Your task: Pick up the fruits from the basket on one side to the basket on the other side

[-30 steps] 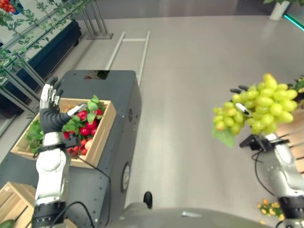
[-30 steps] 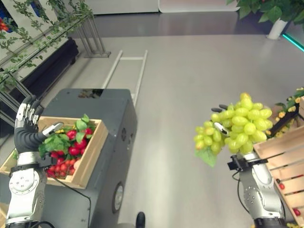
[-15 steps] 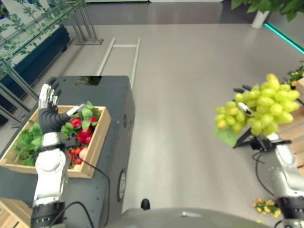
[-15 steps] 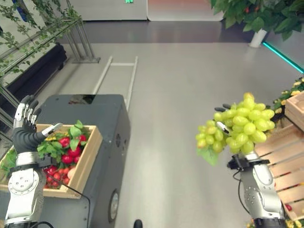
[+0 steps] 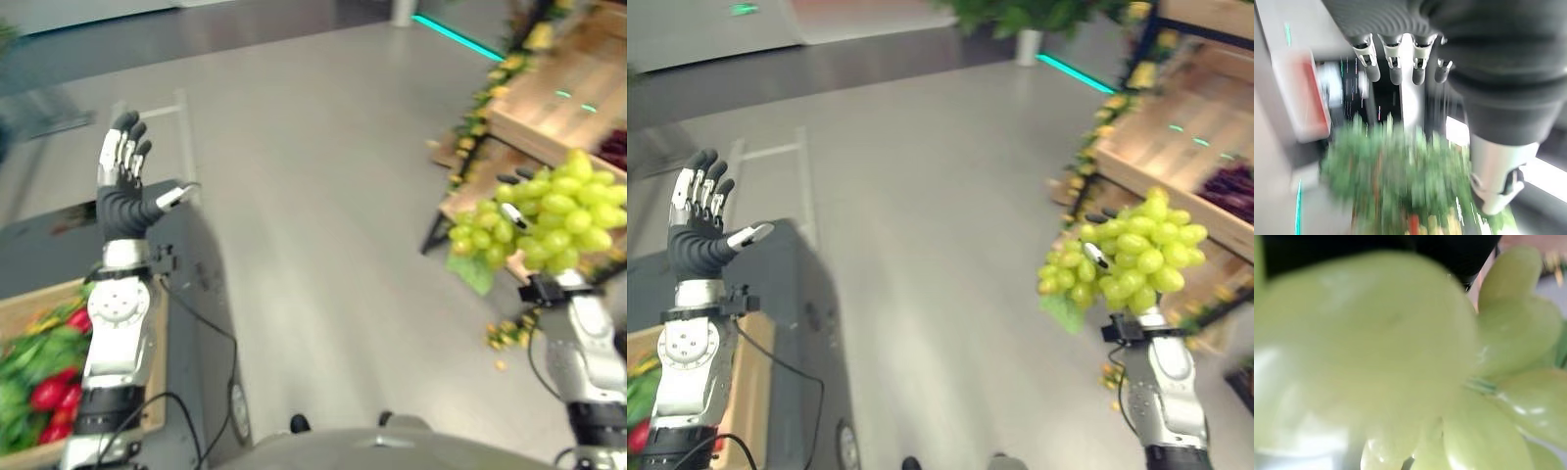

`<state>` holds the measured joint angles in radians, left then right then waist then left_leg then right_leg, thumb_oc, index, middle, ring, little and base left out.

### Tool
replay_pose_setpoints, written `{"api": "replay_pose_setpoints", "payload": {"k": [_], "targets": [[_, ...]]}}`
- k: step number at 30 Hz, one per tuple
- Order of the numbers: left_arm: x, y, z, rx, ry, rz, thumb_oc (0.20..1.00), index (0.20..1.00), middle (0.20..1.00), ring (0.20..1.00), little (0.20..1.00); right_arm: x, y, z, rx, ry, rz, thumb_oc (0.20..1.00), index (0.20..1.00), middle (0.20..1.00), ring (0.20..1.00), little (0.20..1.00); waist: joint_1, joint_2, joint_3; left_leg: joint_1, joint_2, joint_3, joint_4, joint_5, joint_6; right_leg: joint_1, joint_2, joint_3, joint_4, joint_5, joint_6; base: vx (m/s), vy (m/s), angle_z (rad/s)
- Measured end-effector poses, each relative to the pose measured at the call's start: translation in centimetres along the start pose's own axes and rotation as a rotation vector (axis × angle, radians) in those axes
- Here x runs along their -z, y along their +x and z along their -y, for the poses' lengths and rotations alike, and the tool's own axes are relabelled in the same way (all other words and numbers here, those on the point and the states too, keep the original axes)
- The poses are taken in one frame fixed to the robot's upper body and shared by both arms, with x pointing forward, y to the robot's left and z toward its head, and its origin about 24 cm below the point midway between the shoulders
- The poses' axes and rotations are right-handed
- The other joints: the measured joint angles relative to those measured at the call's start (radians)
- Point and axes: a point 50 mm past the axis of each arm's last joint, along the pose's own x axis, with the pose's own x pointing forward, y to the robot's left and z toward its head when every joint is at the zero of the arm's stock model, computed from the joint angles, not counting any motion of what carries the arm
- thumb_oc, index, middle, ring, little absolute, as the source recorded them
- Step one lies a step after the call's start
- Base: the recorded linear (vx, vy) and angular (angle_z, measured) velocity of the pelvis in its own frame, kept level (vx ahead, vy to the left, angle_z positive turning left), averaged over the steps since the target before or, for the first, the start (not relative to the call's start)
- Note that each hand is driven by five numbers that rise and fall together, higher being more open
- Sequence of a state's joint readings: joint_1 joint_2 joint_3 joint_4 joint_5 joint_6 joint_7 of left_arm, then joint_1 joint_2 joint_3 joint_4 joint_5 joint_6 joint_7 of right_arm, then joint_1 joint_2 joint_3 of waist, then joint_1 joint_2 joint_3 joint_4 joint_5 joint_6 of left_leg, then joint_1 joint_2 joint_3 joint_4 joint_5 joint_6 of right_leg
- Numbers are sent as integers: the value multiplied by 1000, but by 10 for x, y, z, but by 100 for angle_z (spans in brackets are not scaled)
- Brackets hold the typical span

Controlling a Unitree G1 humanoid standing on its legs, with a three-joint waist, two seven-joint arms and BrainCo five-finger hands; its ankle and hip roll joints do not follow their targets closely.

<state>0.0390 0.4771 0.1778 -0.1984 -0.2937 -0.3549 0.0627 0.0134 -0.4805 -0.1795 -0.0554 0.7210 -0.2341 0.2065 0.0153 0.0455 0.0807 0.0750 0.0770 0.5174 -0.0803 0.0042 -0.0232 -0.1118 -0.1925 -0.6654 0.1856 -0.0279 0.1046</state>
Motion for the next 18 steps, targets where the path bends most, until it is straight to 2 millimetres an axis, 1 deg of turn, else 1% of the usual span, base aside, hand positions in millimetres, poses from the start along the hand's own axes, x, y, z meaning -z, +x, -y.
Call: {"api": "replay_pose_setpoints", "payload": {"k": [1, 2, 3, 4, 5, 6, 7, 8, 9, 10, 11, 12, 13, 14, 15, 16, 17, 18], "targets": [[0, 0, 1, 9, -4, -2, 1000, 1000, 1000, 1000, 1000, -1, 0, 3, 9, -12, -3, 200, 200, 200, 200, 200, -7, 0, 0, -2, 5, -37, 18, -13, -19, 4, 6, -27, -9, -4, -10, 101, -123, -101], [0, 1, 2, 16, -8, 3, 1000, 1000, 1000, 1000, 1000, 0, -2, 5, 15, -15, -12, 200, 200, 200, 200, 200, -26, 1, 1, -3, 13, -55, 26, -17, -25, 2, 22, -7, -11, -6, -12, 86, -113, -66], [0, 6, 6, 35, -20, 13, 1000, 1000, 1000, 1000, 1000, 4, -7, 10, 39, -18, -37, 200, 200, 200, 200, 200, -41, 4, -1, 2, 23, -77, 30, -17, -29, 8, 41, 30, -8, -17, -32, 55, -118, -17], [0, 8, 10, 50, -30, 19, 1000, 1000, 1000, 1000, 1000, 5, -10, 13, 53, -22, -45, 200, 200, 200, 200, 200, -49, 6, -2, 3, 24, -78, 35, -15, -33, 8, 50, 33, -7, -22, -51, 44, -121, -13], [0, 9, 13, 61, -34, 20, 1000, 1000, 1000, 1000, 1000, 5, -10, 14, 58, -24, -44, 200, 200, 200, 200, 200, -52, 11, -1, 3, 28, -79, 37, -14, -33, 6, 52, 33, -4, -24, -60, 77, -191, -24], [3, 13, 19, 69, -59, 16, 1000, 1000, 1000, 1000, 1000, 4, -10, 17, 64, -32, -47, 200, 200, 200, 200, 200, -63, 22, -1, 2, 38, -81, 59, -17, -49, 4, 68, 62, -2, -35, -81, 85, -170, -20], [7, 15, 26, 78, -85, 9, 1000, 1000, 1000, 1000, 1000, 4, -11, 18, 71, -34, -53, 200, 200, 200, 200, 200, -61, 24, -2, -1, 43, -75, 78, -23, -58, 6, 73, 79, 0, -39, -98, 104, -193, -17], [8, 16, 28, 83, -90, 5, 1000, 1000, 1000, 1000, 1000, 4, -11, 18, 69, -37, -53, 200, 200, 200, 200, 200, -63, 25, -3, 1, 46, -68, 83, -26, -61, 5, 76, 83, 1, -42, -106, 162, -251, -13], [7, 17, 28, 83, -93, 5, 1000, 1000, 1000, 1000, 1000, 3, -11, 19, 71, -40, -54, 200, 200, 200, 200, 200, -78, 26, -3, 5, 54, -51, 94, -30, -68, 4, 85, 88, 2, -48, -115, 132, -216, -8], [7, 18, 28, 80, -103, 8, 1000, 1000, 1000, 1000, 1000, 3, -11, 20, 70, -46, -58, 200, 200, 200, 200, 200, -82, 26, -3, 3, 61, -42, 111, -36, -75, 3, 97, 103, 1, -57, -122, 161, -250, -6], [7, 18, 27, 72, -114, 8, 1000, 1000, 1000, 1000, 1000, 3, -11, 21, 74, -48, -61, 200, 200, 200, 200, 200, -80, 22, -2, 2, 68, -36, 128, -43, -82, 5, 104, 120, 2, -61, -124, 137, -234, -18], [8, 17, 27, 66, -125, 4, 1000, 1000, 1000, 1000, 1000, 4, -11, 22, 79, -47, -64, 200, 200, 200, 200, 200, -71, 17, -2, 2, 79, -23, 152, -50, -81, 6, 114, 140, 1, -66, -127, 200, -363, -37], [10, 17, 24, 54, -125, -8, 1000, 1000, 1000, 1000, 1000, 8, -11, 20, 75, -37, -76, 200, 200, 200, 200, 200, -70, -3, 4, -12, 105, -27, 254, -71, -111, 12, 122, 177, 7, -91, -131, 179, -356, -51], [13, 17, 22, 51, -119, -21, 1000, 1000, 1000, 1000, 1000, 11, -12, 17, 74, -25, -83, 200, 200, 200, 200, 200, -61, -22, 3, -24, 123, -19, 334, -74, -116, 25, 125, 209, -5, -88, -156, 44, -320, -78], [15, 15, 20, 40, -124, -31, 1000, 1000, 1000, 1000, 1000, 14, -12, 14, 69, -13, -85, 200, 200, 200, 200, 200, -45, -48, 5, -64, 172, -31, 502, -65, -130, 53, 157, 258, -22, -90, -171, -5, -192, -83], [14, 15, 19, 35, -126, -28, 1000, 1000, 1000, 1000, 1000, 15, -12, 12, 65, -6, -84, 200, 200, 200, 200, 200, -36, -65, 5, -104, 201, -39, 615, -57, -127, 62, 156, 285, -32, -81, -209, -51, -62, -119], [16, 11, 17, 29, -130, -44, 1000, 1000, 1000, 1000, 1000, 15, -10, 10, 61, 0, -79, 200, 200, 200, 200, 200, -26, -88, 8, -158, 233, -44, 721, -64, -142, 86, 174, 317, -57, -71, -221, 61, 24, -85], [17, 8, 17, 25, -133, -53, 1000, 1000, 1000, 1000, 1000, 15, -10, 9, 64, 4, -77, 200, 200, 200, 200, 200, -27, -96, 11, -193, 200, -103, 738, -79, -156, 90, 182, 343, -68, -62, -232, 139, 69, -108]]}}
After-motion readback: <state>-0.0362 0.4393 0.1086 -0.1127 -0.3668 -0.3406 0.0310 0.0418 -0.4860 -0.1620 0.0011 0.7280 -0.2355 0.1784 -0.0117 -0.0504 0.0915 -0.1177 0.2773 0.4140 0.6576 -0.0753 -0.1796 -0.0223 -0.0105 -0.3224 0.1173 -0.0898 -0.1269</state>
